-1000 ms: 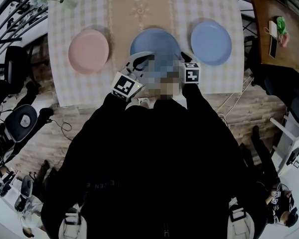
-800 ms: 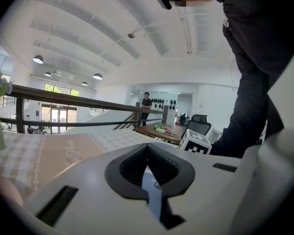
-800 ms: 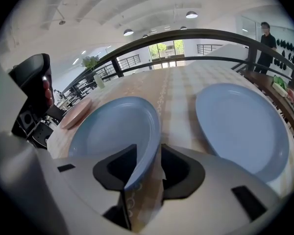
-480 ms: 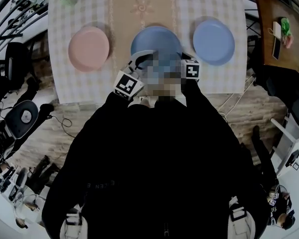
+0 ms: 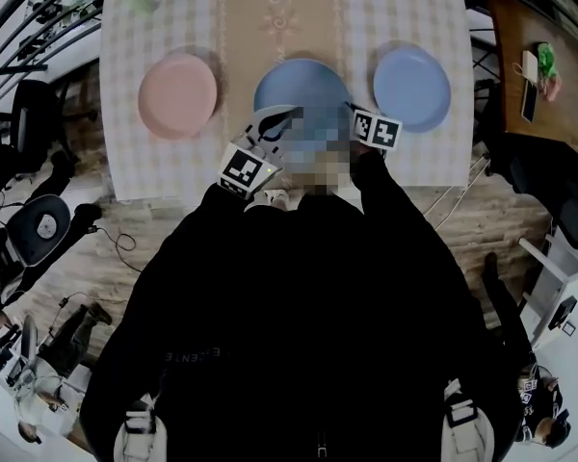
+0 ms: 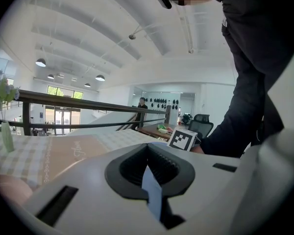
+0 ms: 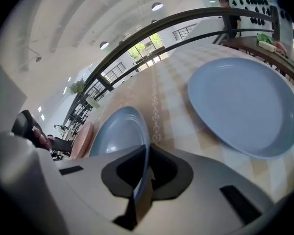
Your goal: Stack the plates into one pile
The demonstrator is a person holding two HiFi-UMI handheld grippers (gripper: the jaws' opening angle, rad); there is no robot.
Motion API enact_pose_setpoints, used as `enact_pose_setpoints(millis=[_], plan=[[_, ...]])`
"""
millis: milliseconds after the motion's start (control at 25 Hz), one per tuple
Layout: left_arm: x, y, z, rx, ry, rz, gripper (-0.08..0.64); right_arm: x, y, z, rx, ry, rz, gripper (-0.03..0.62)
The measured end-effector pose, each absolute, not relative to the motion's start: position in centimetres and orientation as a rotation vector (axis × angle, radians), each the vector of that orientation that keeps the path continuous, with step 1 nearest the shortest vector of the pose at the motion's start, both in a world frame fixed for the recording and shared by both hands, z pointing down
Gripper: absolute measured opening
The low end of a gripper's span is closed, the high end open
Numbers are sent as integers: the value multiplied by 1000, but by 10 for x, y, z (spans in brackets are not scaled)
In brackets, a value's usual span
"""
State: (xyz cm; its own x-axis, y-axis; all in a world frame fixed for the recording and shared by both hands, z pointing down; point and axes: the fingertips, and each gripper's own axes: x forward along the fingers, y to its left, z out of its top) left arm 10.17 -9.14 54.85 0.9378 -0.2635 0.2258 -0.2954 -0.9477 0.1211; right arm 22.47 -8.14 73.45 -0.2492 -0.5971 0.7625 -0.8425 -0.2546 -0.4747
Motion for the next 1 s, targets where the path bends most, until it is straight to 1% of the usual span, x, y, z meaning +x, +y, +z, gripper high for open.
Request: enact_pose_setpoints(millis=[560, 1000], plan=[[59, -94, 531, 2940, -535, 266, 20, 211, -79, 719, 1812, -1753, 1615, 25], [8, -107, 517, 2944, -676, 232, 20, 180, -112, 689, 1821, -1839, 1655, 28]])
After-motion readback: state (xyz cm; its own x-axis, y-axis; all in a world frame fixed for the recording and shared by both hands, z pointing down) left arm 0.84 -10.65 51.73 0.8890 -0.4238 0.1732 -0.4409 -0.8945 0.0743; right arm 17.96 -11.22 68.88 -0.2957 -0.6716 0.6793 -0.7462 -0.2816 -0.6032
